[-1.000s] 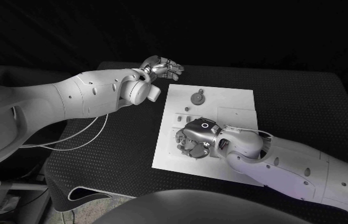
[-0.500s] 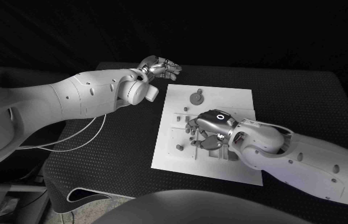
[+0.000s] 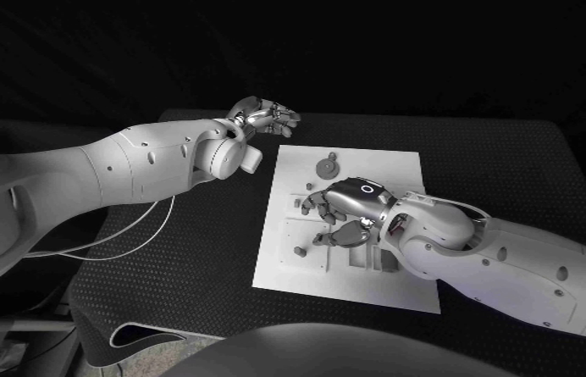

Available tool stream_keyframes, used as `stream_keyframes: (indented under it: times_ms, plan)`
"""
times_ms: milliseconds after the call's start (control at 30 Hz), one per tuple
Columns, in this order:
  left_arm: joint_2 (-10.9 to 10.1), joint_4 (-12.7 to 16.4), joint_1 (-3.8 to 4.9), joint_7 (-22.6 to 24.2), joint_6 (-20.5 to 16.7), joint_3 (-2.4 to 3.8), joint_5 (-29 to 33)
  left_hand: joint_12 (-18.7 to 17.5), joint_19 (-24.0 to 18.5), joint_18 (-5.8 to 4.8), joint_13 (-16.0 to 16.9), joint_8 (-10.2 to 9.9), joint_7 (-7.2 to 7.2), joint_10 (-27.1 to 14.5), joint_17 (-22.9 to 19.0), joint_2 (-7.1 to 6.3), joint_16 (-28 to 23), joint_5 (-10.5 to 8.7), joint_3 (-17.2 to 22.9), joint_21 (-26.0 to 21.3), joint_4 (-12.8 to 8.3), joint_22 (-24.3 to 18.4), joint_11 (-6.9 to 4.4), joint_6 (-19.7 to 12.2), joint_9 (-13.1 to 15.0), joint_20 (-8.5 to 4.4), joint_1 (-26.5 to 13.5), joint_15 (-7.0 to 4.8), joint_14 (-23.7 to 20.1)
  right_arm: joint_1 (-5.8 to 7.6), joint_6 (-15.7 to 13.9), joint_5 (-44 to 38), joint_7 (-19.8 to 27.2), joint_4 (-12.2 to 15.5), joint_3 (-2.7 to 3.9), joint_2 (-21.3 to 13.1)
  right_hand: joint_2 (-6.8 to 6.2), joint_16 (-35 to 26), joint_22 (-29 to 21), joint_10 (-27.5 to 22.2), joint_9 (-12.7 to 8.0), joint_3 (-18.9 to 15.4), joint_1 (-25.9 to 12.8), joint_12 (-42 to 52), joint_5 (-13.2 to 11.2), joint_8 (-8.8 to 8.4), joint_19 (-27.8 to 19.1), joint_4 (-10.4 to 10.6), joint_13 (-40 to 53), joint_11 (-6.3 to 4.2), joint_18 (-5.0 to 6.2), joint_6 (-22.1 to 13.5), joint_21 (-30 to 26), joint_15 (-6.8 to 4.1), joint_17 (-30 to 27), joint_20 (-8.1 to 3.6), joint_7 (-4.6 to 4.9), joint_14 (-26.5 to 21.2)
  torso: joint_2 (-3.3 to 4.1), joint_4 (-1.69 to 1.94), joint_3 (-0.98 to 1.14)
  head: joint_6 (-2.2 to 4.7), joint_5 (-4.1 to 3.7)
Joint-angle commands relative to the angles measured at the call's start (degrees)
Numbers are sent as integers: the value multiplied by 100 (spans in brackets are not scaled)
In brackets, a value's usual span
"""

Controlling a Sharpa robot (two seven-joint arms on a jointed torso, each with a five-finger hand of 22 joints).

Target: Assemble the parts on the task board

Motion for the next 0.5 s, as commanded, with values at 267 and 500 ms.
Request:
stream_keyframes:
  times_ms: [267,500]
  plan:
    - [44,0,8,44,85,5,35,1,-3,-41,6,35,-12,-18,11,1,-28,-11,-45,26,-5,-8,-2,-48,-8,4,-60,-4,46,-132,478,-688,-119,-237,-65,353,-20,1406,137,-895,73,248,-84,1427,-19,93,43,-75,232,-70,33,151,1181,-24,-233,-215,47,-196,6,16,-18,-38,21]
    - [69,6,8,40,94,6,36,1,-3,-41,6,35,-12,-18,14,1,-31,-11,-46,26,-5,-9,-1,-49,-9,5,-61,-3,46,-255,687,-814,-128,-361,-155,544,28,1749,124,-853,84,290,-104,1711,-20,145,94,-104,43,-46,33,347,1388,-3,-503,-271,80,-212,8,19,-24,-56,38]
